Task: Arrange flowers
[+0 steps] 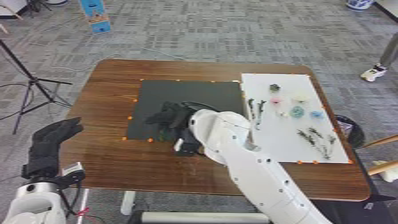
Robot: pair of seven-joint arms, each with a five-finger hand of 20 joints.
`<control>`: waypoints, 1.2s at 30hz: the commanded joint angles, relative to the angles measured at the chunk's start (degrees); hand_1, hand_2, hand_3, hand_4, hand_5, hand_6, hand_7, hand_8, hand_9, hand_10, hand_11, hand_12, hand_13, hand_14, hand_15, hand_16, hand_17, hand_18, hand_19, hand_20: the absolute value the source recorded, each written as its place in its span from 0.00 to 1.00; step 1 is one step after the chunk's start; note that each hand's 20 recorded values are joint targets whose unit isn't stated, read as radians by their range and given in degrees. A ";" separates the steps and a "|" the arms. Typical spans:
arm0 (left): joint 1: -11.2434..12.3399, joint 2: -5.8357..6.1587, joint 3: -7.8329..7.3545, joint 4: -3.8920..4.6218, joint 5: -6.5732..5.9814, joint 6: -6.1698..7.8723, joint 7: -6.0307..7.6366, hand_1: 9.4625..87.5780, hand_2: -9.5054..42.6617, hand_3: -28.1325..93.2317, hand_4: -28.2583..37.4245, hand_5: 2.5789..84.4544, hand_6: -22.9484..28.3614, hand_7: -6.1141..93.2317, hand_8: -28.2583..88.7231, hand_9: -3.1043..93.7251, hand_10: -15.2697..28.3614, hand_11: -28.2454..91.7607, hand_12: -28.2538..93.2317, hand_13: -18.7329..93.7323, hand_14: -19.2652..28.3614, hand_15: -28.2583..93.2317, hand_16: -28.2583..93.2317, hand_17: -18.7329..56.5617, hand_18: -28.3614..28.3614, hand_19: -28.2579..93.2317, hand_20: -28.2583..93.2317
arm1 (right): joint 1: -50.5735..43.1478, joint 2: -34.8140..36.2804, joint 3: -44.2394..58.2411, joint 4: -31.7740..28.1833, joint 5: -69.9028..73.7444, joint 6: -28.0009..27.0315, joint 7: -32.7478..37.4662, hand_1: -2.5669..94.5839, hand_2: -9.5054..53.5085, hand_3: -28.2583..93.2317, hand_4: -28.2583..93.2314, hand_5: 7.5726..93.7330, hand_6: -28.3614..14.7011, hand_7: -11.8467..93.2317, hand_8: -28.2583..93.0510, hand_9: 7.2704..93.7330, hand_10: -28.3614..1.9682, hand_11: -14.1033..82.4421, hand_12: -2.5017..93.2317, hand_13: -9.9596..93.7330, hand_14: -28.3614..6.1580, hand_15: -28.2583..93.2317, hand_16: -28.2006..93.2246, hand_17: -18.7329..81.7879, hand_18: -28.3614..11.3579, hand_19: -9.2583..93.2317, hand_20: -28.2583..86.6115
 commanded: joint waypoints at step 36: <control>-1.78 -1.03 1.20 -0.33 -0.33 -1.21 0.83 0.22 0.37 0.83 0.05 0.59 0.46 0.27 0.16 0.57 0.63 0.44 0.34 0.54 0.70 0.34 0.22 0.38 0.64 0.28 0.37 | 0.69 -7.37 2.00 5.98 -4.31 -4.48 -3.70 0.20 0.29 0.69 0.16 0.66 0.44 0.19 0.18 0.59 0.31 0.22 0.18 0.80 0.27 0.66 0.52 0.54 0.00 0.90 0.77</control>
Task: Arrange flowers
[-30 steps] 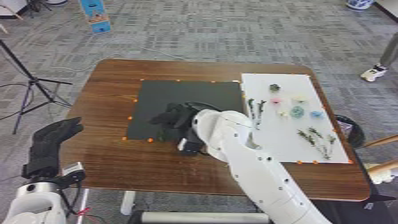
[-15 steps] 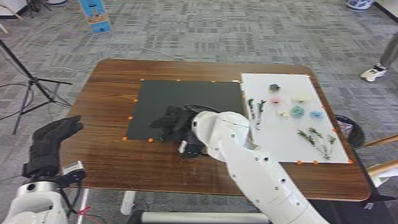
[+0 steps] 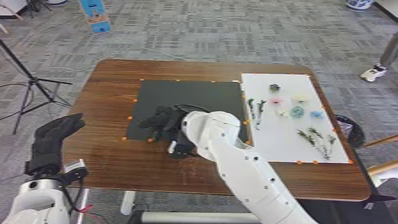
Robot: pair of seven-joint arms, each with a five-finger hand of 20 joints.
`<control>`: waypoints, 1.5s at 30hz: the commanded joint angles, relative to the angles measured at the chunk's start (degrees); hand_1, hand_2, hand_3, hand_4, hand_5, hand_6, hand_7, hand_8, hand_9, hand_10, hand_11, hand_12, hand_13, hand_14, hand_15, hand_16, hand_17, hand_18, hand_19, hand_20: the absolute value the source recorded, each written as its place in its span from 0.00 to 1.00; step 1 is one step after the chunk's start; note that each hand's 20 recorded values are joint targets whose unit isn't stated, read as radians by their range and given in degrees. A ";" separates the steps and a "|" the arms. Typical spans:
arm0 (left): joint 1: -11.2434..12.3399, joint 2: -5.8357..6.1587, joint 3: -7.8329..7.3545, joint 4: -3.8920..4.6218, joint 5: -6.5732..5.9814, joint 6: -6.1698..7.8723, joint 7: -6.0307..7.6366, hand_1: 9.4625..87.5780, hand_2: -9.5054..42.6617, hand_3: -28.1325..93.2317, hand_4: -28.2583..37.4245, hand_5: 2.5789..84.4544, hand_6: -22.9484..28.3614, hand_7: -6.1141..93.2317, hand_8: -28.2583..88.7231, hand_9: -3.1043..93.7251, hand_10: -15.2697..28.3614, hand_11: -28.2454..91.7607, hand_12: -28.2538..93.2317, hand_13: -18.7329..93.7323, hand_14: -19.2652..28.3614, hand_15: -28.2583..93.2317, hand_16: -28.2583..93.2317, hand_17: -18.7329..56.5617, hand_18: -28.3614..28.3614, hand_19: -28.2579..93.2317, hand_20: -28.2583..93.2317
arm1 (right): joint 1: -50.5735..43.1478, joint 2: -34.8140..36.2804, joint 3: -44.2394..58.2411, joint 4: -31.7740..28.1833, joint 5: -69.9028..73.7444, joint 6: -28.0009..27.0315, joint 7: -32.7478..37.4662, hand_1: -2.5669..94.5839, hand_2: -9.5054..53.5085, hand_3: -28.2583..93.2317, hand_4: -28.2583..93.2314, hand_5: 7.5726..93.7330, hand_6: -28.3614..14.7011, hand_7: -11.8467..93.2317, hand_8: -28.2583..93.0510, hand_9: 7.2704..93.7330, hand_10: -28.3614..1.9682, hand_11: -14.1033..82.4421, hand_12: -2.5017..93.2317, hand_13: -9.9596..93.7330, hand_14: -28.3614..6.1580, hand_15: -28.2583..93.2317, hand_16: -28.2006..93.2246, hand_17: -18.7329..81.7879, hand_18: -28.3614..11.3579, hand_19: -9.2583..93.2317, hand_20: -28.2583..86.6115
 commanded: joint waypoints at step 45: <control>-0.29 -1.09 0.05 -0.75 -0.01 -0.96 0.25 0.22 0.35 0.83 0.03 0.60 0.46 0.27 0.16 0.58 0.63 0.44 0.35 0.55 0.69 0.35 0.22 0.38 0.64 0.29 0.37 | 2.38 3.16 -2.63 1.19 -30.99 0.47 -21.17 0.18 0.29 0.69 0.15 0.70 0.47 0.21 0.18 0.63 0.36 0.23 0.18 0.80 0.28 0.67 0.52 0.53 0.00 0.90 0.78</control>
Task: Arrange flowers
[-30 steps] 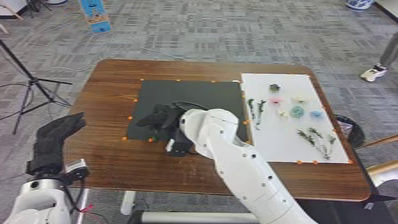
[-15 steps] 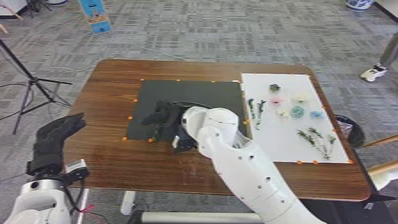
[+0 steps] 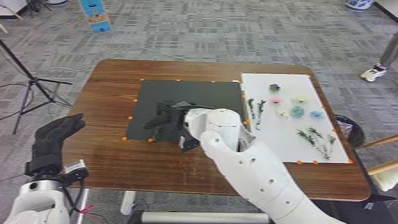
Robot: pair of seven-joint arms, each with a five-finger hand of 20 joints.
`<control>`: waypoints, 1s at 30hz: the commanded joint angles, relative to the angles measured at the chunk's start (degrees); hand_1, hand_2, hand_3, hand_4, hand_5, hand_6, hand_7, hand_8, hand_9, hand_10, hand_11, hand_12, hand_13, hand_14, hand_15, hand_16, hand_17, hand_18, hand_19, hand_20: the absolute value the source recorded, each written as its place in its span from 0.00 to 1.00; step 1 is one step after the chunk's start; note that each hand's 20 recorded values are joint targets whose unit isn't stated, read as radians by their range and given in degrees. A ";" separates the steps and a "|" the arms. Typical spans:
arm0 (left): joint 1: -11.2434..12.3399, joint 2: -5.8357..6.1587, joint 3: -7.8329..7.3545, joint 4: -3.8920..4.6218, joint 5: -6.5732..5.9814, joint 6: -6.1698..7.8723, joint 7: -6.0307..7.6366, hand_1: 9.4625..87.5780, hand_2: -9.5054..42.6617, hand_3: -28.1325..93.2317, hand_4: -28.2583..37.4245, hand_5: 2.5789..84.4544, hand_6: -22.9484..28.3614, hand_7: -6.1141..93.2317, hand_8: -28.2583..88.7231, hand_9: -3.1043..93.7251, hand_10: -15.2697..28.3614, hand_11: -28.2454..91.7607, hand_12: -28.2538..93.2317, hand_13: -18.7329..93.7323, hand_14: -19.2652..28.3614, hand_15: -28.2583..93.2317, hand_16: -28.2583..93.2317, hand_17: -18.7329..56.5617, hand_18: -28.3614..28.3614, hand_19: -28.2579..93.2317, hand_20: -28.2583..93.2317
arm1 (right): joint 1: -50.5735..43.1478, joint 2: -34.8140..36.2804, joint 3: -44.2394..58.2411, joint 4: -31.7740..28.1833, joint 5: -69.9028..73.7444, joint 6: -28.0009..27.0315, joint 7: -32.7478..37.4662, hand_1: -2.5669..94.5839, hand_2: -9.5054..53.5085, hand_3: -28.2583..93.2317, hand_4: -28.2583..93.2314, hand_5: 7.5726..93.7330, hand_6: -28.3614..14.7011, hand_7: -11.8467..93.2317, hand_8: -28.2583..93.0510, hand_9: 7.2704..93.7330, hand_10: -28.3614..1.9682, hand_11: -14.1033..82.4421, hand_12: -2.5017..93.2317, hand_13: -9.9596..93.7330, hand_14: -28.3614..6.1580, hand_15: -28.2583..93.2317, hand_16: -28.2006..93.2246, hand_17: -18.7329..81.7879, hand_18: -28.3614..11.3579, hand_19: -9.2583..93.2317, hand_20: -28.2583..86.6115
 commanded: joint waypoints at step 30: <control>-1.02 -0.79 0.86 -0.23 -0.15 -1.15 0.13 0.23 0.36 0.81 0.03 0.60 0.49 0.26 0.17 0.59 0.64 0.43 0.36 0.55 0.71 0.35 0.23 0.38 0.64 0.29 0.37 | -0.58 -3.59 2.59 3.42 -14.59 -0.94 -9.13 0.18 0.30 0.68 0.14 0.69 0.47 0.21 0.18 0.60 0.39 0.23 0.18 0.79 0.28 0.67 0.52 0.53 0.01 0.89 0.78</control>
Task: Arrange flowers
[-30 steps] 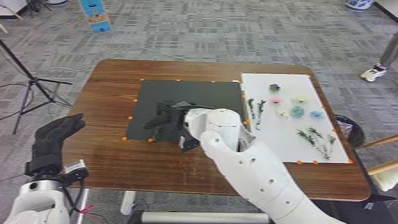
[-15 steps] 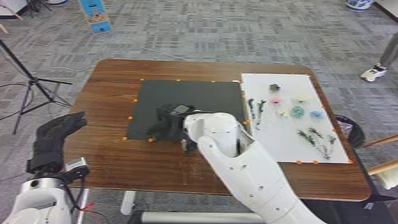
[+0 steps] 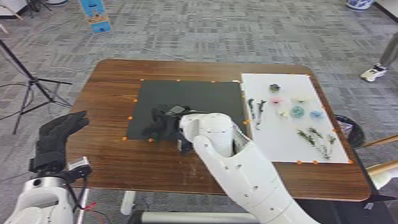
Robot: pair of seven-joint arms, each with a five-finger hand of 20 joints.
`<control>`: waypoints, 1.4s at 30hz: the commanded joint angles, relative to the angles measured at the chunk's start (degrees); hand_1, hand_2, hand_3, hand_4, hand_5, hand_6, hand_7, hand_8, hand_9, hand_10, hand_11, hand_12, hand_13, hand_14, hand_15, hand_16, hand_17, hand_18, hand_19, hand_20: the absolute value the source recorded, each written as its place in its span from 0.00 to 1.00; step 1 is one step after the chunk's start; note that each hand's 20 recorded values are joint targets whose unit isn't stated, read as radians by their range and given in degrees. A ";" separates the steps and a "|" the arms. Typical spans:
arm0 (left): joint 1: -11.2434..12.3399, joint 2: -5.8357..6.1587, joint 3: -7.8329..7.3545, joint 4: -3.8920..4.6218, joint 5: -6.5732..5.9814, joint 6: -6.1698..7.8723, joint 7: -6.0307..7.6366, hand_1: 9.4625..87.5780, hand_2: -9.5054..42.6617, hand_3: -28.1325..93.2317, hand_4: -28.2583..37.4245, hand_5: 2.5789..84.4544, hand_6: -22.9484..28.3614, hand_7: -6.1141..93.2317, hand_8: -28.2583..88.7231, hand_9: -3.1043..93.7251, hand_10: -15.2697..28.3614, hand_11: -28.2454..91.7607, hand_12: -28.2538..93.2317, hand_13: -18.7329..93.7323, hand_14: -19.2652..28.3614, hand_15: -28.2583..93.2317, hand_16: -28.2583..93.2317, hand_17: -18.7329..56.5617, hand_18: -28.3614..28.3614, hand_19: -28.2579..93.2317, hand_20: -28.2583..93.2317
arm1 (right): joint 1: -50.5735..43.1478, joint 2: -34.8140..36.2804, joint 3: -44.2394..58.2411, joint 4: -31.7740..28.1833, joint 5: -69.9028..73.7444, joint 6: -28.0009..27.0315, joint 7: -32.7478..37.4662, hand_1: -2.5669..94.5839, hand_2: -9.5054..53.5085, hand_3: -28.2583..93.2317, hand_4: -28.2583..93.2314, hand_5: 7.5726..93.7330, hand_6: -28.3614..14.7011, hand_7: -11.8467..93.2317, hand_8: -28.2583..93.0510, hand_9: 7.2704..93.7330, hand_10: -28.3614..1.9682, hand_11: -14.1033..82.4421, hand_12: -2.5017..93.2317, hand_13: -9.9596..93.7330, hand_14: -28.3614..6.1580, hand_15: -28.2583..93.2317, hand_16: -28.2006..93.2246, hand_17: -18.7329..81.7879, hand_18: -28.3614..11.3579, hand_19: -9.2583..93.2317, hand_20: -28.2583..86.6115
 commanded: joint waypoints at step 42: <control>4.12 2.27 -8.15 -2.11 0.67 0.27 -1.18 0.20 0.45 0.81 0.00 0.61 0.49 0.26 0.17 0.59 0.65 0.43 0.36 0.55 0.71 0.35 0.22 0.38 0.64 0.30 0.37 | -38.35 45.20 43.50 -34.83 18.90 26.07 11.21 0.23 0.11 0.73 0.14 0.76 0.56 0.38 0.22 0.83 0.38 0.41 0.30 0.79 0.34 0.71 0.54 0.52 0.02 0.90 0.79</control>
